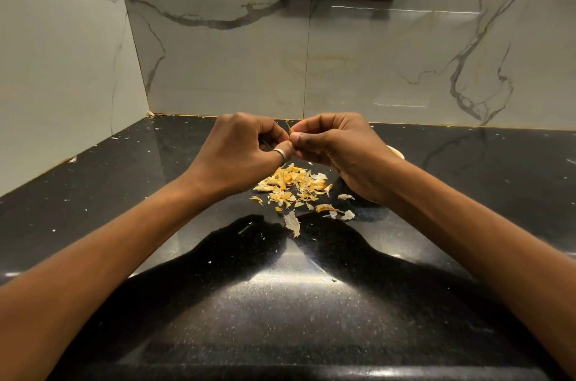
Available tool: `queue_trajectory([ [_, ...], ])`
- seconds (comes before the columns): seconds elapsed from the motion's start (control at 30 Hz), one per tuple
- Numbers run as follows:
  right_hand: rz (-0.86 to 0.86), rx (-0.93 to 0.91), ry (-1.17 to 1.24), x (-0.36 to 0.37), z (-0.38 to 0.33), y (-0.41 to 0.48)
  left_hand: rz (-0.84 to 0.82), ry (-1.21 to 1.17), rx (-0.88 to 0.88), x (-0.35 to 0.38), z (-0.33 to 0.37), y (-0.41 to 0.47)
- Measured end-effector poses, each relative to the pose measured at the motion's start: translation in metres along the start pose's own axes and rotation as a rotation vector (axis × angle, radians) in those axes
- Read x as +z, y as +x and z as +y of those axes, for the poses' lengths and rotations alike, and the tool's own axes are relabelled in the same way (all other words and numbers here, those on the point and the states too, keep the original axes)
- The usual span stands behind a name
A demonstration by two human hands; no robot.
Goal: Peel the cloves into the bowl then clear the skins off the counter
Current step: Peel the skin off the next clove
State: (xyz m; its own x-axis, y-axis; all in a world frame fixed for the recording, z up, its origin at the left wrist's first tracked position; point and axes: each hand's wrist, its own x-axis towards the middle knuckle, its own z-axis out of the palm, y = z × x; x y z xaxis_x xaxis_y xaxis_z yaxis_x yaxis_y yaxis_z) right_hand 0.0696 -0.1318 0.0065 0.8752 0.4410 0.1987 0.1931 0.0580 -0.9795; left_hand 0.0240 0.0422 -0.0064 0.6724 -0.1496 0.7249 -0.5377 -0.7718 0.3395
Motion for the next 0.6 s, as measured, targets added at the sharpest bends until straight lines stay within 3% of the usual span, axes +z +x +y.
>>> queue_trajectory([
  [0.6,-0.022,0.025,0.035,-0.0015,0.0011,0.0003,0.012,0.043,0.047,0.0024,-0.0052,0.0007],
])
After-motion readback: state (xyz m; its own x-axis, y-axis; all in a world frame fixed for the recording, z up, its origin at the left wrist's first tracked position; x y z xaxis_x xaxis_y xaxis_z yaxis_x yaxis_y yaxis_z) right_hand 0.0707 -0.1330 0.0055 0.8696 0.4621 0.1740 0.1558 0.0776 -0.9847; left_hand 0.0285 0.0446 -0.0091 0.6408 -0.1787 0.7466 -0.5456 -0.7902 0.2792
